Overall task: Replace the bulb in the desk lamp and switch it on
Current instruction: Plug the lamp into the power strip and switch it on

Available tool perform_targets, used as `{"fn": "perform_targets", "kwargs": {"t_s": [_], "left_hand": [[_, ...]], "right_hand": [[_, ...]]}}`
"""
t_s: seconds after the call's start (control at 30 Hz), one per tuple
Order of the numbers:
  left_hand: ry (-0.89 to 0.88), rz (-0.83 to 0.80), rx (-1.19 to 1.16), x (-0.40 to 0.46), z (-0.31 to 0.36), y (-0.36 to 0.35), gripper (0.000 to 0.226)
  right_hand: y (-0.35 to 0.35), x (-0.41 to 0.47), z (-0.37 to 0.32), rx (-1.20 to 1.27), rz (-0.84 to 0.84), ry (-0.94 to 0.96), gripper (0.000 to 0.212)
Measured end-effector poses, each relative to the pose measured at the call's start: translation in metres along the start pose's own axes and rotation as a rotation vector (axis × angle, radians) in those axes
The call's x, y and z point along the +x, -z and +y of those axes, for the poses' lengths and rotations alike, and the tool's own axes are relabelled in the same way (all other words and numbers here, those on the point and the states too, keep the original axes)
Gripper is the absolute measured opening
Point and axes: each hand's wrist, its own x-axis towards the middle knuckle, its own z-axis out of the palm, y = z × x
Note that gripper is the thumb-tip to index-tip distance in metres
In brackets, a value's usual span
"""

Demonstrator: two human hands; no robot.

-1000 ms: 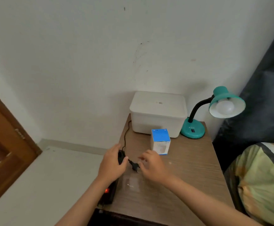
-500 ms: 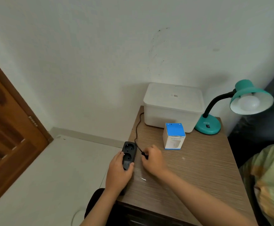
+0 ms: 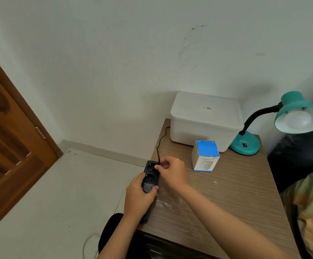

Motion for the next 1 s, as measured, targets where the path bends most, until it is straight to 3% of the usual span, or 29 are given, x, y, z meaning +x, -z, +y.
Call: {"fn": "perform_targets", "kwargs": {"t_s": [0.57,1.0], "left_hand": [[-0.057,0.010,-0.056,-0.001,0.010,0.004,0.040],[-0.078,0.010,-0.040,0.000,0.008,0.004,0.042]], "right_hand": [[-0.005,0.007,-0.006,-0.204,-0.050,0.098,0.013],[-0.014,0.005,-0.007,-0.119,-0.012,0.044,0.014]]}}
